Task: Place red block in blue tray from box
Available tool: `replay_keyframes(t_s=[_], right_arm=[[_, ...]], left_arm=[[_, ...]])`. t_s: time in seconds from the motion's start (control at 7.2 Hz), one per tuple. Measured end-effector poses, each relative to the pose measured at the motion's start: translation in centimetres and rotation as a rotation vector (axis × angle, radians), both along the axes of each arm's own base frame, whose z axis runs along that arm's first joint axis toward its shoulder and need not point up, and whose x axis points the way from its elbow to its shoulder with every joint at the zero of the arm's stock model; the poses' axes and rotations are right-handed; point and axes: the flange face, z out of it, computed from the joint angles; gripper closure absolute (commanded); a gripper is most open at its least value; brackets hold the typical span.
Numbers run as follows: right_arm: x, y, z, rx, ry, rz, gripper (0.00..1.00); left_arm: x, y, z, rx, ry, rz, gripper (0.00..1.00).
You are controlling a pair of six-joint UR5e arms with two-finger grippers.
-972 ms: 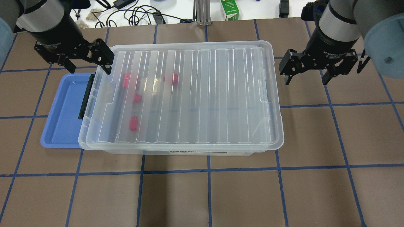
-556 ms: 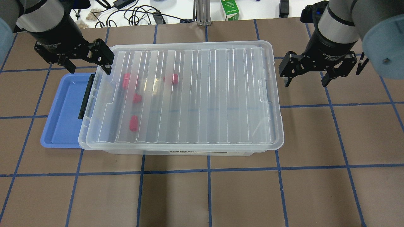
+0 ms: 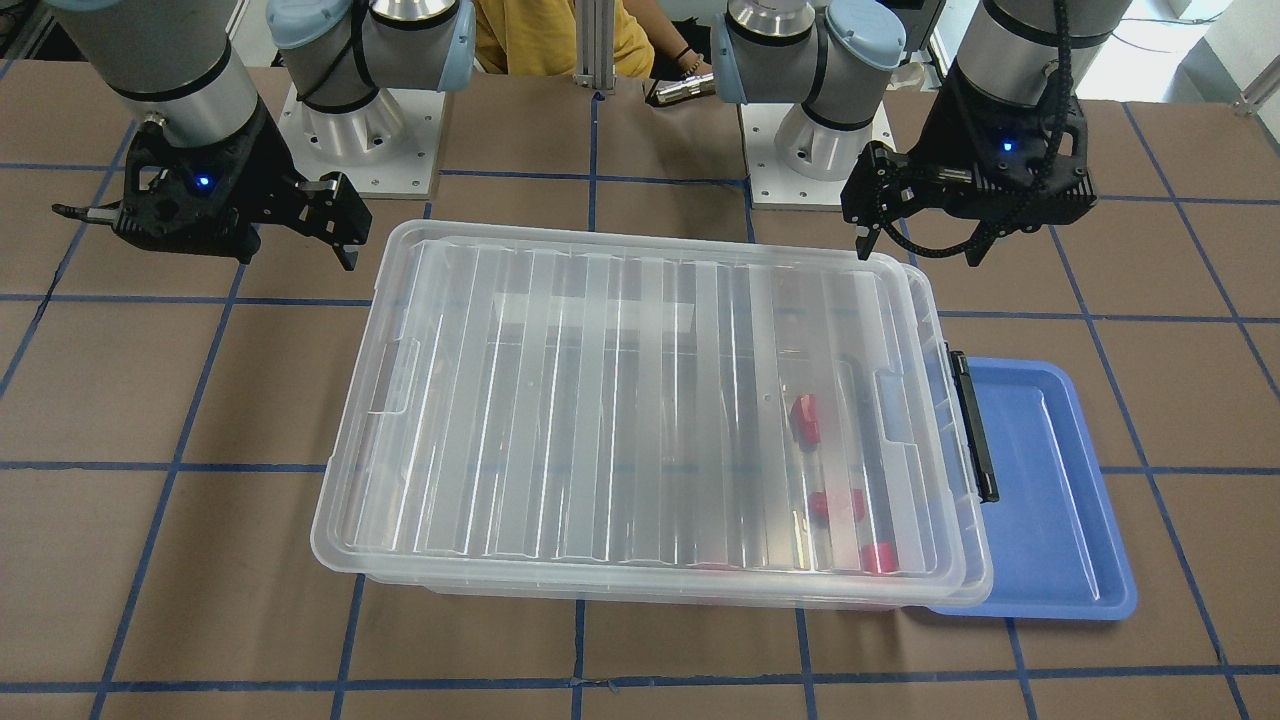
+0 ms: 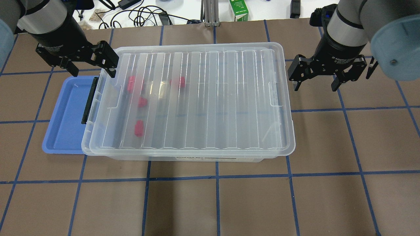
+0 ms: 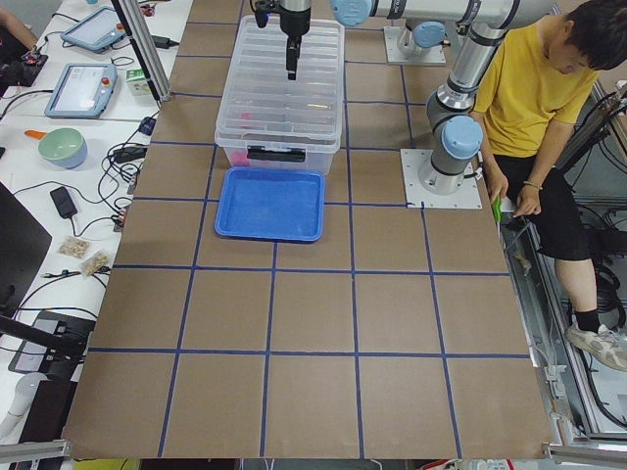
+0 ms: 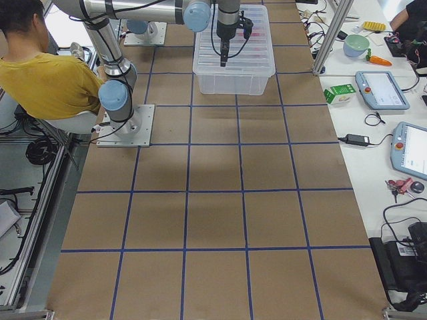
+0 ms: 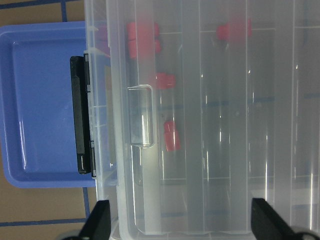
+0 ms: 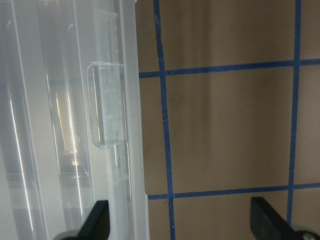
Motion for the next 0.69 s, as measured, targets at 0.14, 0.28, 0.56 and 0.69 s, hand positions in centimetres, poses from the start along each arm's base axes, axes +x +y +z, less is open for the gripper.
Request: replay_keyframes(t_s=[0.14, 0.28, 0.56, 0.69], right_arm=[[0.0, -1.2, -1.5, 0.006, -0.002, -0.002, 0.00], [0.0, -2.3, -2.9, 0.007, -0.005, -0.003, 0.00], [0.1, -4.5, -6.0, 0.024, -0.010, 0.000, 0.00], [0.1, -5.0, -7.0, 0.031, -0.011, 0.001, 0.00]], left_arm=[[0.0, 0.0, 0.0, 0.000, 0.000, 0.000, 0.00], [0.0, 0.0, 0.0, 0.000, 0.000, 0.000, 0.00], [0.0, 0.0, 0.0, 0.000, 0.000, 0.000, 0.00], [0.0, 0.0, 0.0, 0.000, 0.000, 0.000, 0.00]])
